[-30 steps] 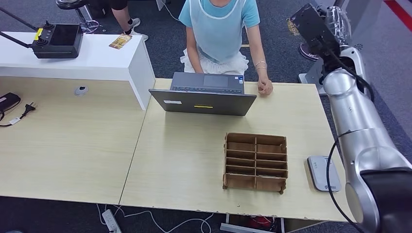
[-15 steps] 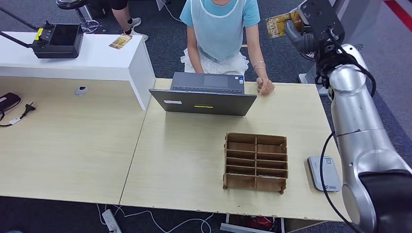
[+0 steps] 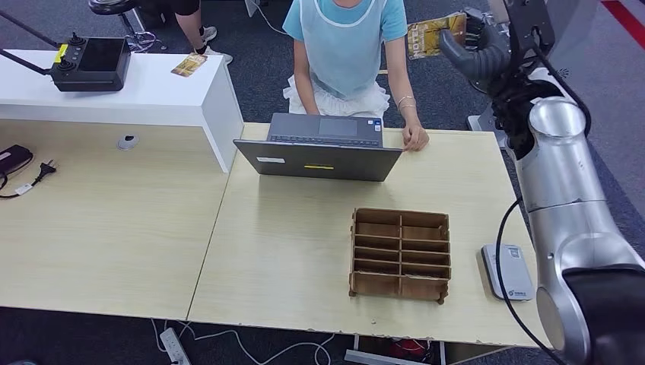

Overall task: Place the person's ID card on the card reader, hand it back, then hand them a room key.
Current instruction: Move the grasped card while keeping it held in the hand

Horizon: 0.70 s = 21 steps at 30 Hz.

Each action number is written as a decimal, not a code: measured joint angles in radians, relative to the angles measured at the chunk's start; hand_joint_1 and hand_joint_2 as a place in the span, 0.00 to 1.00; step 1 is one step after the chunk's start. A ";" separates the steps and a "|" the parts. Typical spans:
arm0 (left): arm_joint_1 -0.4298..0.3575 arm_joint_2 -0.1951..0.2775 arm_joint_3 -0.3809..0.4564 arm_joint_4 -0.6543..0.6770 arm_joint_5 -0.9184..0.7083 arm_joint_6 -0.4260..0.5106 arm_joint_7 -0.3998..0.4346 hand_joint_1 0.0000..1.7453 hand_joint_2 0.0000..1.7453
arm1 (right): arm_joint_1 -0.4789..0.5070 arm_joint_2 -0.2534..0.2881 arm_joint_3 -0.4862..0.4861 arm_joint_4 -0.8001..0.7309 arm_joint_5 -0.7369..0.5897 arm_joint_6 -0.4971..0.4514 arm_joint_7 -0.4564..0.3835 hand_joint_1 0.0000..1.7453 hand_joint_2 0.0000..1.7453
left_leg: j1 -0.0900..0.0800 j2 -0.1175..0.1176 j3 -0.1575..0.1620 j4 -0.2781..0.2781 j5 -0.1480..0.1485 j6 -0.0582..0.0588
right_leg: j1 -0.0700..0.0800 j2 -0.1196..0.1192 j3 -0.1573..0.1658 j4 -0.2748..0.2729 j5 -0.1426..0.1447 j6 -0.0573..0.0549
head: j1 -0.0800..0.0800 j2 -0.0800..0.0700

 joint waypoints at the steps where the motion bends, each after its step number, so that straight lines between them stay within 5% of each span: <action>1: 0.000 0.000 0.001 0.000 0.002 0.001 0.000 0.00 0.00 | 0.001 -0.007 0.002 -0.003 -0.041 0.014 0.000 1.00 1.00 | 0.000 0.000 0.000 0.000 0.000 0.000 | 0.000 0.000 0.000 0.000 0.000 0.000 | 0.000 0.000; 11: 0.001 0.000 0.012 0.000 0.017 0.005 0.000 0.00 0.00 | 0.088 -0.149 0.015 -0.111 -0.409 0.118 -0.002 1.00 1.00 | 0.000 0.000 0.000 0.000 0.000 0.000 | 0.000 0.000 0.000 -0.001 0.000 0.000 | 0.000 0.000; 21: 0.004 -0.001 0.029 0.000 0.033 0.010 -0.005 0.00 0.00 | 0.220 -0.307 0.020 -0.238 -0.471 0.134 -0.043 1.00 1.00 | 0.000 -0.001 0.000 0.000 -0.001 0.000 | 0.000 -0.001 0.000 -0.001 0.000 0.000 | 0.000 0.000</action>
